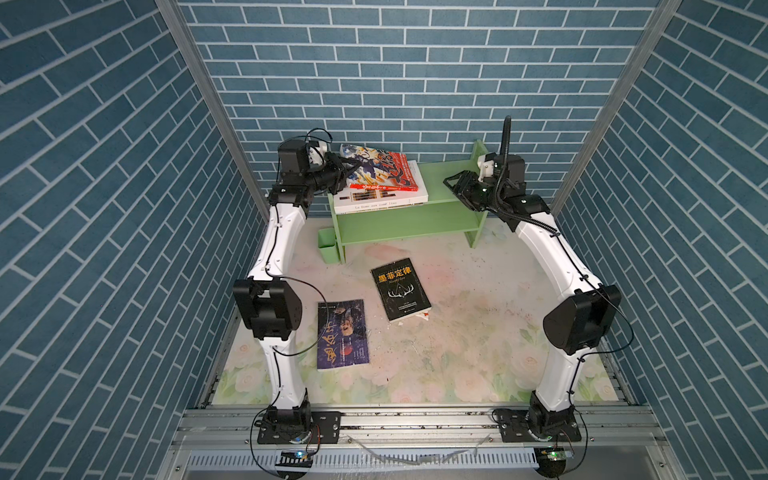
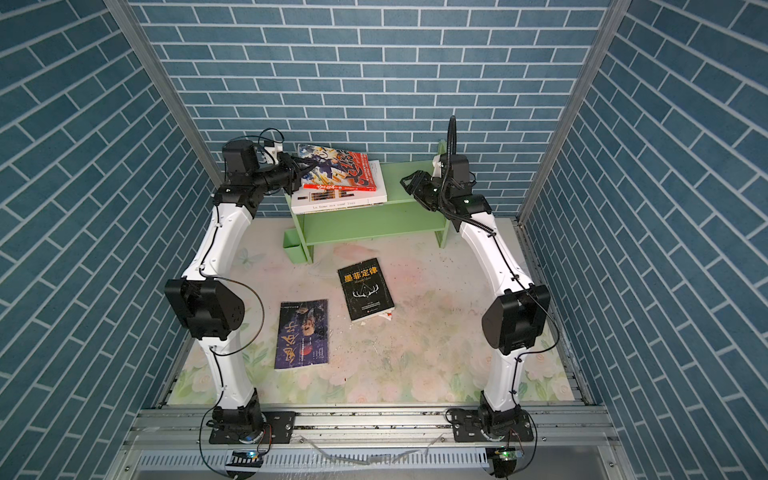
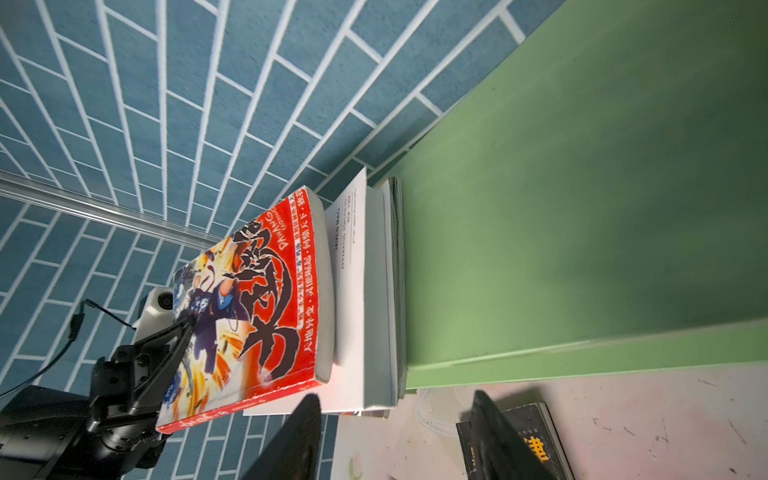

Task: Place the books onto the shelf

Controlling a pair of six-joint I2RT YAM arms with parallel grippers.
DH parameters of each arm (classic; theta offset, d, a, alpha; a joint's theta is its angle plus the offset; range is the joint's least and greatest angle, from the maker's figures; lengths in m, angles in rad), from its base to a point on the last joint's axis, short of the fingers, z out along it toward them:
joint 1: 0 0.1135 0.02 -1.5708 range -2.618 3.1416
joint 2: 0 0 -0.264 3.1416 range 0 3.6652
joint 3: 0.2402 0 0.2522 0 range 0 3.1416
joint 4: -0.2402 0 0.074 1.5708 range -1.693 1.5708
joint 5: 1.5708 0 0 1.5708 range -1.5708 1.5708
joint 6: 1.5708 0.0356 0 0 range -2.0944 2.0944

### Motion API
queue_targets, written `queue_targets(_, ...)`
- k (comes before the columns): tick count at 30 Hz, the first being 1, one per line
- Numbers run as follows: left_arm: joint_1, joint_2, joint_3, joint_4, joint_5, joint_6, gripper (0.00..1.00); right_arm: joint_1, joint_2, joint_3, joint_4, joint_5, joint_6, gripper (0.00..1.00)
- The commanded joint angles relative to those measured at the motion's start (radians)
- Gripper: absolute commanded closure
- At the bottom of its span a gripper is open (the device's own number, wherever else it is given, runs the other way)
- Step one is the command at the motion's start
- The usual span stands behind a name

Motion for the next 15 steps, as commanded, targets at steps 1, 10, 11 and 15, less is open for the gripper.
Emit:
queue_targets(1,-0.02,0.017,0.049,0.117,0.038,-0.043,1.0,0.007,0.044,0.052,-0.009,-0.004,-0.049,0.43)
queue_targets(10,-0.05,-0.013,-0.011,0.105,0.028,-0.017,1.0,0.022,0.076,0.067,0.077,-0.033,-0.044,0.43)
queue_targets(11,-0.05,-0.024,-0.025,0.099,0.018,-0.006,1.0,0.022,0.077,0.068,0.079,-0.035,-0.045,0.43)
queue_targets(15,-0.05,-0.051,-0.079,0.107,0.003,0.003,1.0,0.029,0.08,0.067,0.082,-0.046,-0.041,0.43)
